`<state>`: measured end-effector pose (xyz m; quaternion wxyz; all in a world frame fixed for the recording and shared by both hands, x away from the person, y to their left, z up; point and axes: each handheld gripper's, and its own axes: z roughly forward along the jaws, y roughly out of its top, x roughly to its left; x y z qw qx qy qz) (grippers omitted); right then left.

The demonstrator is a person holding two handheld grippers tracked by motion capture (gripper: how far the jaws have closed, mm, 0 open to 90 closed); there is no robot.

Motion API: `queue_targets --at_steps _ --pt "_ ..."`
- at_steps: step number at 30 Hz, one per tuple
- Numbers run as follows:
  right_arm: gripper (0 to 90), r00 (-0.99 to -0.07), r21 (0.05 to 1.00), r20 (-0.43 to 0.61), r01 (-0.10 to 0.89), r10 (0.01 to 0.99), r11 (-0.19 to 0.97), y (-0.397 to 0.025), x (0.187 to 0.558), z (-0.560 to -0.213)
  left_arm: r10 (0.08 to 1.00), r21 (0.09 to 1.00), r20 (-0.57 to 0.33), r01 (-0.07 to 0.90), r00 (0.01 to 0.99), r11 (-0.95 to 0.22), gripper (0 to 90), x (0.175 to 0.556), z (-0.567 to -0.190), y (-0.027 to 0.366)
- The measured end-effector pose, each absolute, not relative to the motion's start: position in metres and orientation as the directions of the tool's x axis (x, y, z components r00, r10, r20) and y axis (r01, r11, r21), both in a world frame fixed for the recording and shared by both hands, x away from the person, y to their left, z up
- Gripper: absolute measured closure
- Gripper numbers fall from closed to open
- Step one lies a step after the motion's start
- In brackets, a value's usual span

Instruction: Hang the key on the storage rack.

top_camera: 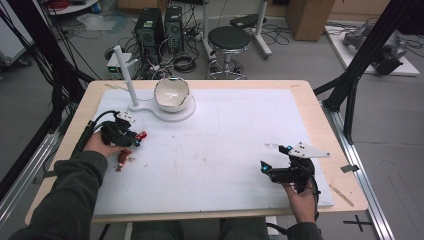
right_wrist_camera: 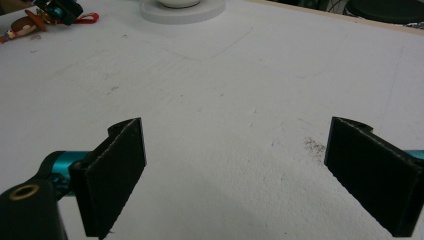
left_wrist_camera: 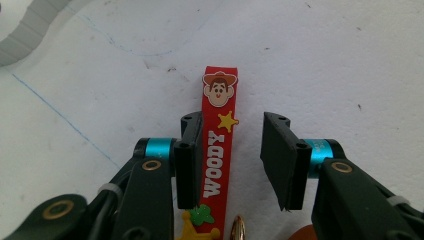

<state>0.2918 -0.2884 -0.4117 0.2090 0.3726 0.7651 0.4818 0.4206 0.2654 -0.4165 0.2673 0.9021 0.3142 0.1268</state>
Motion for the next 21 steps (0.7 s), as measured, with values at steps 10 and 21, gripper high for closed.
queue_targets --at_steps 10,21 --pt "8.8 -0.631 0.89 0.047 0.379 0.775 0.255 -0.2901 0.2898 -0.4131 0.562 0.568 0.111 0.412 0.819 -0.712 59.4 0.4234 -0.4186 0.2719" --pt "8.8 -0.636 0.891 0.046 0.375 0.771 0.256 -0.2875 0.2894 -0.4154 0.567 0.57 0.035 0.45 0.823 -0.687 71.3 0.4254 -0.4212 0.2738"
